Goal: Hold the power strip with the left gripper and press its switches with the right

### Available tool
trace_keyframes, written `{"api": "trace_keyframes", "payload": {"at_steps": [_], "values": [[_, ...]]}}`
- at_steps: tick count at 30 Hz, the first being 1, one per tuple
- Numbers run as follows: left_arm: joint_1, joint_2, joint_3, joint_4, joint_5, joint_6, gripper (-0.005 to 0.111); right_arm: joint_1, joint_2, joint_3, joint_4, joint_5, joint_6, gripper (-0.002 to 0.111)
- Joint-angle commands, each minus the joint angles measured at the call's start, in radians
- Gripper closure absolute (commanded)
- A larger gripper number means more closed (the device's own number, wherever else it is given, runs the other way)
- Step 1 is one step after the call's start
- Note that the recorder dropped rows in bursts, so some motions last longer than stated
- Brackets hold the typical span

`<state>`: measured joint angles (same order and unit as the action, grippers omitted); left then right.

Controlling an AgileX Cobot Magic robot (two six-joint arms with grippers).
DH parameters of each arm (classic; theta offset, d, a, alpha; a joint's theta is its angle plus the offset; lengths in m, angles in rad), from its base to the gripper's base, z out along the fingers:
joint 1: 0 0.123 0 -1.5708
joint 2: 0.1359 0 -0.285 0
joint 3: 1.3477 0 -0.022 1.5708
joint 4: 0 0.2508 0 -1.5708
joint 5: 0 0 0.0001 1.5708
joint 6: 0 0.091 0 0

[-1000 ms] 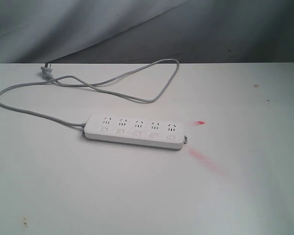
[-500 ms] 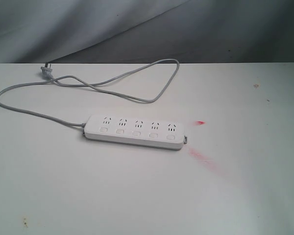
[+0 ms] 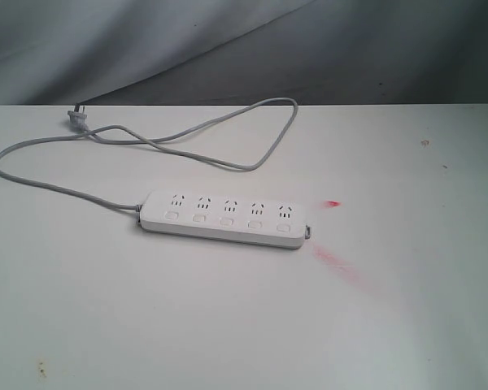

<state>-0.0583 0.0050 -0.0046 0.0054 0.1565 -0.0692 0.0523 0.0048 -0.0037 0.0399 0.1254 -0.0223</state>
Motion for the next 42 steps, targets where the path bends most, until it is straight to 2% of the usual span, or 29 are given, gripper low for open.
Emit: {"api": "trace_keyframes", "payload": {"at_steps": [1,12,19,26,31,42], "values": [[0.002,-0.005,0.005,0.004,-0.002,-0.003,0.107,-0.004,-0.005,0.004,-0.009,-0.009,0.005,0.108],[0.002,-0.005,0.005,0.004,-0.002,-0.003,0.107,-0.004,-0.005,0.004,-0.002,-0.009,0.005,0.108],[0.002,-0.005,0.005,0.004,-0.002,-0.003,0.107,-0.042,-0.005,0.004,-0.002,-0.009,0.005,0.108],[0.002,-0.005,0.005,0.004,-0.002,-0.003,0.107,-0.034,-0.005,0.004,-0.002,-0.009,0.005,0.108],[0.002,-0.005,0.005,0.004,-0.002,-0.003,0.107,0.016,-0.005,0.004,-0.002,-0.009,0.005,0.108],[0.002,-0.005,0.005,0.004,-0.002,-0.003,0.107,0.017,-0.005,0.004,-0.002,-0.009,0.005,0.108]]}}
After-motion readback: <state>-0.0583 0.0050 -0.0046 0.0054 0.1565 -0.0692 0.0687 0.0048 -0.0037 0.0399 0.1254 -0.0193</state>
